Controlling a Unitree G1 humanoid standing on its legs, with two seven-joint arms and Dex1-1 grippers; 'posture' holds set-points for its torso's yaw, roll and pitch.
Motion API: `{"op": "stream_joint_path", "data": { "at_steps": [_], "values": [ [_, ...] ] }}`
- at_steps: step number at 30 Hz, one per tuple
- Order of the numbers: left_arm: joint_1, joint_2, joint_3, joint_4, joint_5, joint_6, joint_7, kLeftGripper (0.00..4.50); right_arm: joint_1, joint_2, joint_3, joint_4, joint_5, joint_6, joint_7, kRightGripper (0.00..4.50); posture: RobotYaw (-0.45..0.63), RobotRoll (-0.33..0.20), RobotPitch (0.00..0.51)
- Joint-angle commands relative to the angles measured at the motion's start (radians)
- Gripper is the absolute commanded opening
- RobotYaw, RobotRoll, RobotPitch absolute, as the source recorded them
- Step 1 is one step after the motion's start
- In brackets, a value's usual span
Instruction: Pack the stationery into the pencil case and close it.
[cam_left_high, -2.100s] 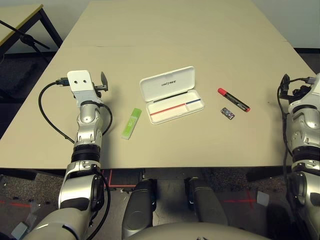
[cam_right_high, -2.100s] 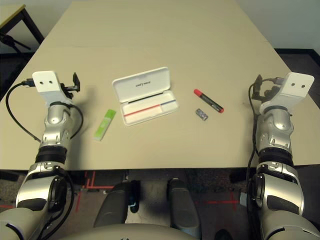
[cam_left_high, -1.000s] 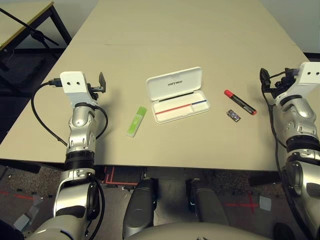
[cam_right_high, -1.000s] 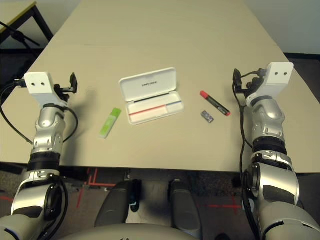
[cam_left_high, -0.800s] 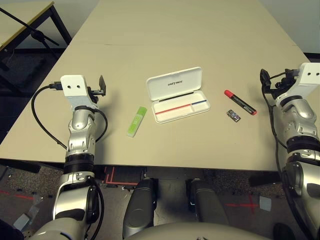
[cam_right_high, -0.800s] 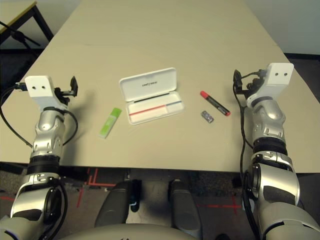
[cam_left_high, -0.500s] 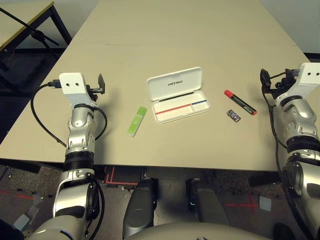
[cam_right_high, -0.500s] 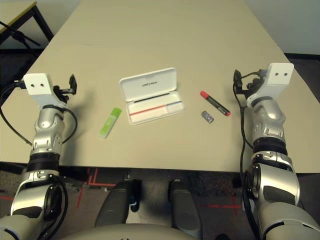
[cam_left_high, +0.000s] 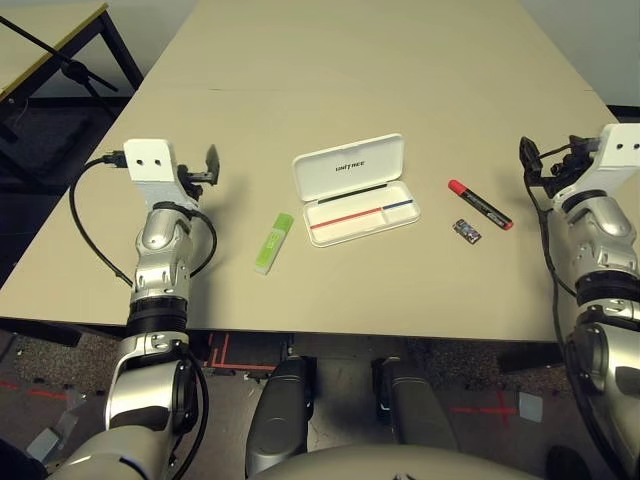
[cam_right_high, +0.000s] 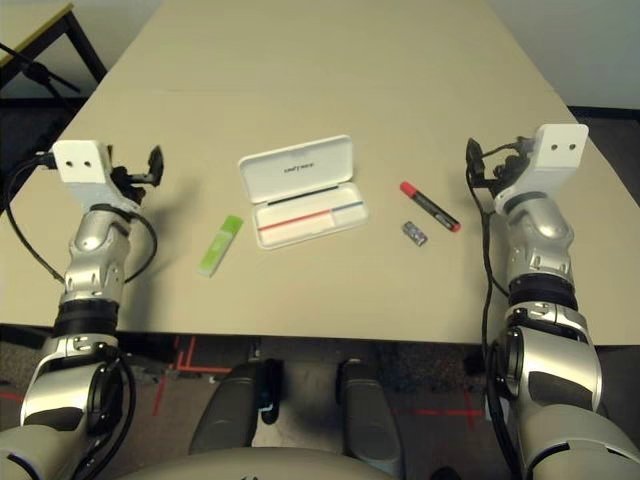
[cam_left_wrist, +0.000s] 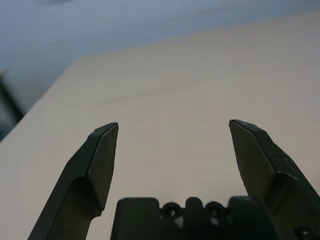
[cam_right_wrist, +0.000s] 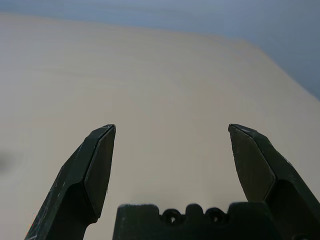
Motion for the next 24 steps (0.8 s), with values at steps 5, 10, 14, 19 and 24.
{"op": "stream_joint_path", "data": {
  "at_steps": [5,10,14,19,24],
  "values": [
    [0.084,0.148,-0.108,-0.33,-0.139,0.388,-0.271,4.46,0.085,-0.09,0.096,-0.244,0.023,0.202,0.246,4.5,0.12,0.0,0.133],
    [0.081,0.237,-0.202,-0.466,-0.186,0.549,-0.415,4.46,0.109,-0.141,0.138,-0.386,0.054,0.367,0.362,4.5,0.12,0.0,0.138],
    [0.037,0.277,-0.262,-0.494,-0.197,0.605,-0.504,4.46,0.14,-0.176,0.179,-0.497,0.087,0.477,0.465,4.5,0.12,0.0,0.144],
    [-0.038,0.296,-0.368,-0.497,-0.178,0.657,-0.597,4.46,0.186,-0.238,0.22,-0.599,0.137,0.552,0.625,4.5,0.13,0.0,0.15],
    [-0.101,0.276,-0.495,-0.455,-0.122,0.644,-0.663,4.46,0.219,-0.285,0.233,-0.604,0.175,0.595,0.756,4.5,0.15,0.0,0.152]
  ]
}}
